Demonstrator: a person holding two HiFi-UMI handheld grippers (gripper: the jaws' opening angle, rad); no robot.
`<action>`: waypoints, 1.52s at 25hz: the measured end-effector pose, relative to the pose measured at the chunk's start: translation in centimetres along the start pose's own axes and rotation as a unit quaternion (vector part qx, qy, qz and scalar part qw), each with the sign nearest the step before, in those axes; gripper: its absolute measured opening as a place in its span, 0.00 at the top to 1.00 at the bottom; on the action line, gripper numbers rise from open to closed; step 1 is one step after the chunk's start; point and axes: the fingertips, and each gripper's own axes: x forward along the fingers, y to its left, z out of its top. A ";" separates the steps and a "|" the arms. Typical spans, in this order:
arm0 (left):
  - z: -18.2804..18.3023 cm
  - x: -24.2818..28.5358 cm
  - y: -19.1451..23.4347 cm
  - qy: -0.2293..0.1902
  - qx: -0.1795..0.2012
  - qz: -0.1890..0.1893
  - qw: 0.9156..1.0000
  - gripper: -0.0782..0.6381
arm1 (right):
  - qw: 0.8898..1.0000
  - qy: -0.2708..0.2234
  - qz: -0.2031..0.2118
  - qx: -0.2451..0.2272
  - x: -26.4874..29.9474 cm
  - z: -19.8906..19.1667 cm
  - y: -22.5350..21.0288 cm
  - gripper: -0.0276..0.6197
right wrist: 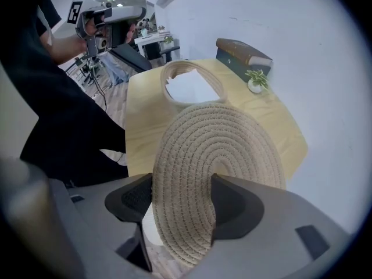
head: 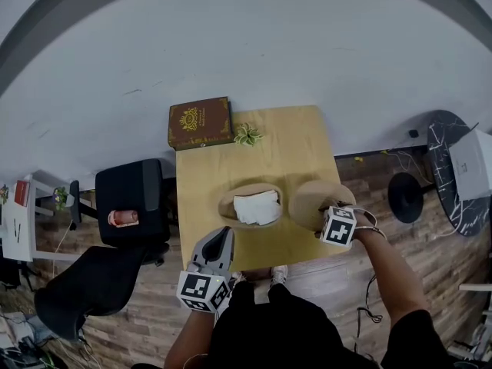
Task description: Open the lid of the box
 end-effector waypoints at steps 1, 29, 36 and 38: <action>-0.2 0.0 0.0 0.003 0.001 0.003 1.000 0.86 | 1.000 0.001 0.004 -0.003 0.5 -0.2 0.0 0.45; -0.8 1.7 0.2 0.017 0.014 0.000 1.000 0.86 | 1.000 -0.003 -0.005 -0.031 4.7 -0.8 -0.2 0.32; 1.2 1.8 -0.4 0.000 0.025 -0.016 1.000 0.86 | 0.994 -0.087 -0.073 0.002 -3.4 4.1 -1.4 0.35; 1.6 1.7 -0.7 -0.002 0.027 -0.021 0.999 0.86 | 0.986 -0.133 -0.096 0.033 -5.7 5.9 -1.6 0.38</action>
